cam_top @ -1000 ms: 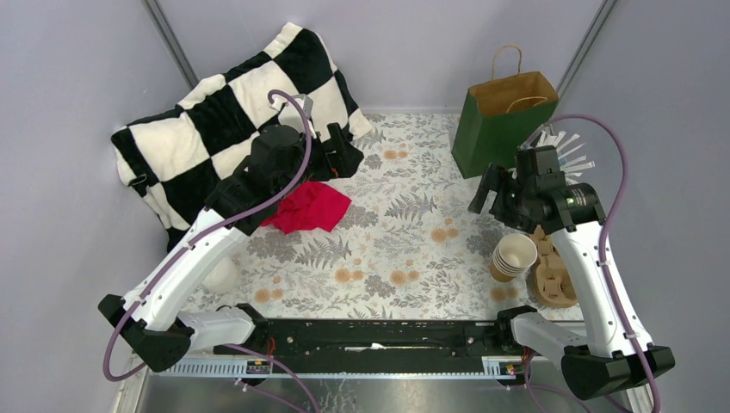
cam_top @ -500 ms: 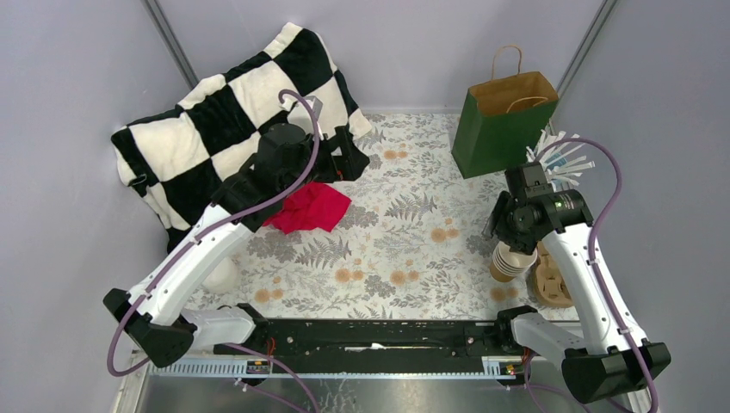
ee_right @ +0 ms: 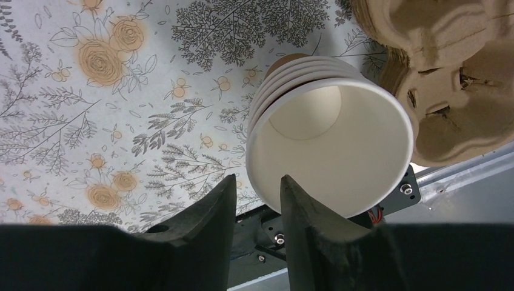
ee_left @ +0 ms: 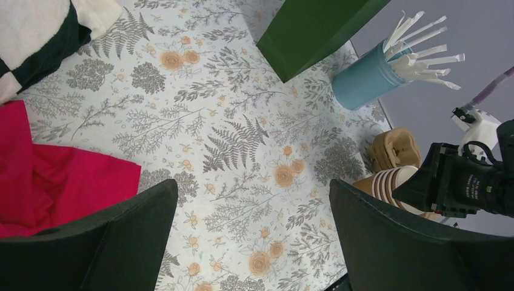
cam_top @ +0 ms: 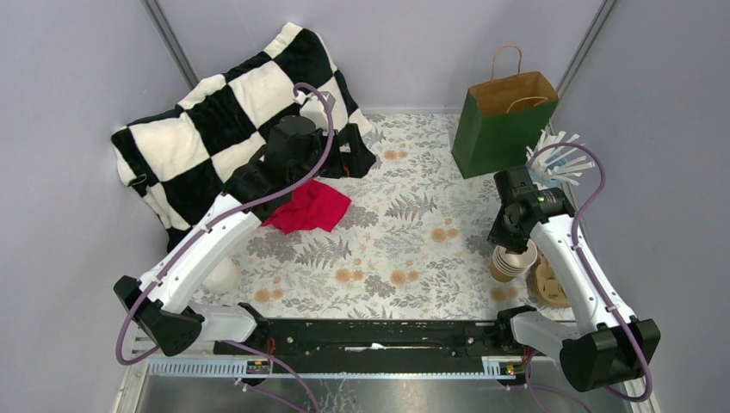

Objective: Pack the takeout coffee

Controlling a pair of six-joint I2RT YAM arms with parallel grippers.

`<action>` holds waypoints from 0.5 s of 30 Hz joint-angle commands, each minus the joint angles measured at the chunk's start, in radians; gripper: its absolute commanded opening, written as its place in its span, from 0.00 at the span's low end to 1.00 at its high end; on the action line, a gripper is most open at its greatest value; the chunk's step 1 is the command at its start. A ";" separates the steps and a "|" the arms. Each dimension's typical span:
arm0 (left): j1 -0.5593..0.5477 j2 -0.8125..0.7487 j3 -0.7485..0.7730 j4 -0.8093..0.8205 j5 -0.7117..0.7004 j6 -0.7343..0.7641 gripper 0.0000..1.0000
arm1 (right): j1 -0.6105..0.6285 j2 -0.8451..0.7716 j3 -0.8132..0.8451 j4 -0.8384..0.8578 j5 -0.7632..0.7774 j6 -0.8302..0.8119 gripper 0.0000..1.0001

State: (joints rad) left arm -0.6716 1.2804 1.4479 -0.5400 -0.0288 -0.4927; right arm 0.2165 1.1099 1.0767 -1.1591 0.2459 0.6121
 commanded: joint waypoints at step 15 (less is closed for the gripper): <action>-0.003 0.017 0.058 0.003 0.003 0.055 0.99 | 0.000 0.011 -0.041 0.077 0.086 0.004 0.19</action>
State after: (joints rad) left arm -0.6716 1.2938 1.4658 -0.5537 -0.0254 -0.4522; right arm 0.2165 1.1194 1.0416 -1.0981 0.2825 0.6125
